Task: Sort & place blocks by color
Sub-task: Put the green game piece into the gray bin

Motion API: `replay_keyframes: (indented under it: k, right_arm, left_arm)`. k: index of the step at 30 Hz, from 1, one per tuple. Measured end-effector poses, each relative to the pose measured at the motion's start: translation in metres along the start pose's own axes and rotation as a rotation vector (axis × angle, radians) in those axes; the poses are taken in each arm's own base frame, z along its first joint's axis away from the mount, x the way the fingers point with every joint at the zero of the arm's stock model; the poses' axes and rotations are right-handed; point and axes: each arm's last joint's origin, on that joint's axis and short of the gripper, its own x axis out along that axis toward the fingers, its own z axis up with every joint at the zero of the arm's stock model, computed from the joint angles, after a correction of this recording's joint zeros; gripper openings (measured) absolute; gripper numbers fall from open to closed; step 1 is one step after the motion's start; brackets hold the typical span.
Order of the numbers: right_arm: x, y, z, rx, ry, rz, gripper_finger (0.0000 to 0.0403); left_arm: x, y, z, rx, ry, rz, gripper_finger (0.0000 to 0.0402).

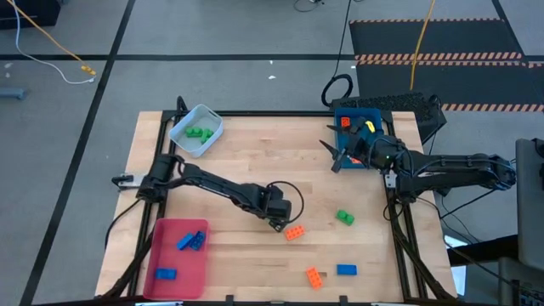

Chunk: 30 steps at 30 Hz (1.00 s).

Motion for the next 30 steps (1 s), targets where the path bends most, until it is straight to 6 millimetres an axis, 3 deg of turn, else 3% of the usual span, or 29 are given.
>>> replay_keyframes:
  k: [9,16,23,30]
  right_arm:
    - [0.000,0.000,0.000,0.003,0.001,0.001,0.0238]
    - [0.000,0.000,0.000,0.002,0.002,0.001,0.0238]
    - [0.000,0.000,0.000,0.001,0.000,-0.001,0.0238]
    - [0.000,0.000,0.000,0.003,0.000,-0.002,0.0238]
  left_arm:
    - [0.014,0.003,-0.003,0.110,-0.005,0.078,0.0257]
    - [0.002,0.016,0.004,0.235,0.010,0.156,0.0126]
    - [-0.053,0.051,0.032,0.292,0.005,0.242,0.0127]
    - [-0.129,0.128,0.061,0.146,-0.057,0.451,0.0126]
